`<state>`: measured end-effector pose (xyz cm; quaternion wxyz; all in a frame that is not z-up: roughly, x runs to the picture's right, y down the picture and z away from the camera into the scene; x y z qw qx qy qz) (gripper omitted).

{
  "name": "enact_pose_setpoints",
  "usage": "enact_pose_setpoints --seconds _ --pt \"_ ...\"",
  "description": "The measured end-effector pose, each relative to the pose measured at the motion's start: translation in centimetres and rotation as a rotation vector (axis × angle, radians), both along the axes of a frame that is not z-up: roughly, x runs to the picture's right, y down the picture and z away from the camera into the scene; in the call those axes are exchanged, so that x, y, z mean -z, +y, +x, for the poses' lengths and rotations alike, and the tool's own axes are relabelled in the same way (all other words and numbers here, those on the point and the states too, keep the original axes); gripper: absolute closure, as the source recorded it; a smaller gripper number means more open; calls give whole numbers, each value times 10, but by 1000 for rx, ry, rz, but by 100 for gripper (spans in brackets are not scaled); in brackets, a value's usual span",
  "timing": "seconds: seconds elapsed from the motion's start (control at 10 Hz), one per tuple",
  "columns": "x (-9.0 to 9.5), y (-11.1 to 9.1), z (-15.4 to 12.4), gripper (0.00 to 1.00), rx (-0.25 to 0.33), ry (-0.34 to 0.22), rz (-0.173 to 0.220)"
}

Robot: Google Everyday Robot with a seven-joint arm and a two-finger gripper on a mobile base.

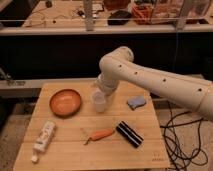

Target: Move the arm in a circular motion

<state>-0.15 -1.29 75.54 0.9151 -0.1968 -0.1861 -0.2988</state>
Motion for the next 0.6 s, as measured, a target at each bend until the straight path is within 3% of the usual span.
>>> enact_pose_setpoints --seconds 0.2,0.3,0.4,0.6 --pt "-34 -20 18 20 -11 39 1" --pt "-56 -26 40 20 -28 73 -6" --pt "-67 -26 58 20 -43 99 -15" --pt "-89 -14 119 20 -93 180 -46"
